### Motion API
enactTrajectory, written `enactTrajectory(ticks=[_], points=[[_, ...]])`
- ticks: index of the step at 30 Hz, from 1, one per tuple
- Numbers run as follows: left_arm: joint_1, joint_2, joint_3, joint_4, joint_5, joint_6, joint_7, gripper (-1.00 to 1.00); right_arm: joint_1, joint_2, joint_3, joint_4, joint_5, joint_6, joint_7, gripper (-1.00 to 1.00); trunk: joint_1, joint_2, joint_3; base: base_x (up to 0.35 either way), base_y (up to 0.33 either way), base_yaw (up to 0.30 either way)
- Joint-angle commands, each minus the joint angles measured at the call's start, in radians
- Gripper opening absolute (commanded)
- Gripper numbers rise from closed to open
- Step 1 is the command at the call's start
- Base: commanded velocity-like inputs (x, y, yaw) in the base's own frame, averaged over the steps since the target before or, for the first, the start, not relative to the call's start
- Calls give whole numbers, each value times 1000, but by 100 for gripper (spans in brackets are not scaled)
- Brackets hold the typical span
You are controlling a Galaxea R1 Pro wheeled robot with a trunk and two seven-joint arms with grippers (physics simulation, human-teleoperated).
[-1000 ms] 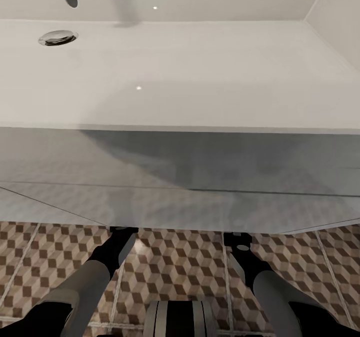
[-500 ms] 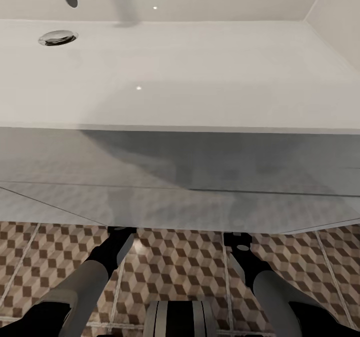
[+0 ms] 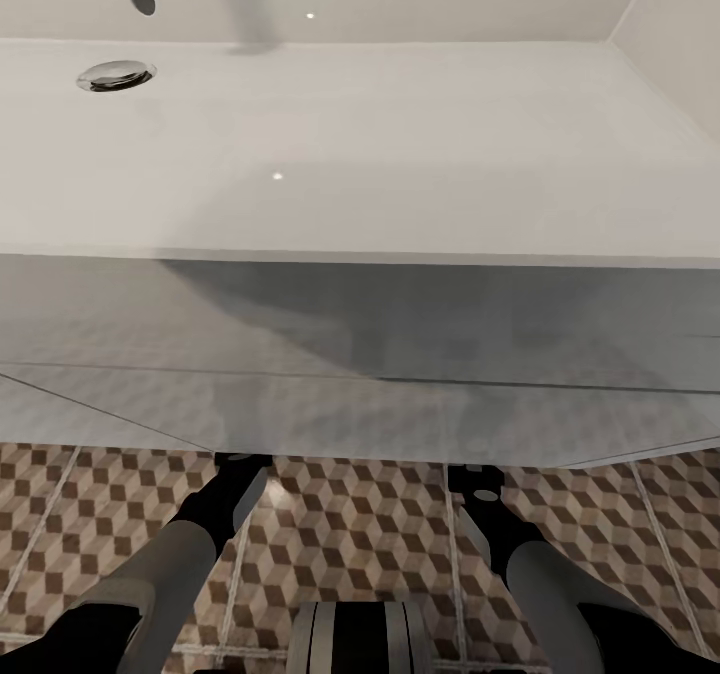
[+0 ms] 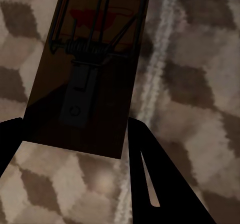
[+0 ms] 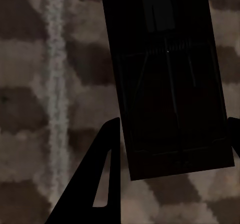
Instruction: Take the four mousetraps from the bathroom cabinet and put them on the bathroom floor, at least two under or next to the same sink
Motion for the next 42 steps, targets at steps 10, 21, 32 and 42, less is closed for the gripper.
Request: enactTrajectory(ticks=[10, 21, 32, 42], points=[[0, 0, -4, -2, 6, 6, 6, -100, -1, 1, -8, 1, 9, -4, -1, -100, 0, 0, -1, 0, 0, 0], [0, 0, -6, 0, 5, 6, 5, -100, -1, 1, -8, 1, 9, -4, -1, -100, 0, 0, -1, 0, 0, 0], [0, 0, -6, 0, 4, 6, 6, -100, -1, 1, -7, 1, 10, -7, 0, -100, 0, 0, -1, 0, 0, 0], [0, 0, -6, 0, 4, 6, 5, -100, -1, 1, -7, 1, 10, -9, 0, -100, 0, 0, -1, 0, 0, 0]])
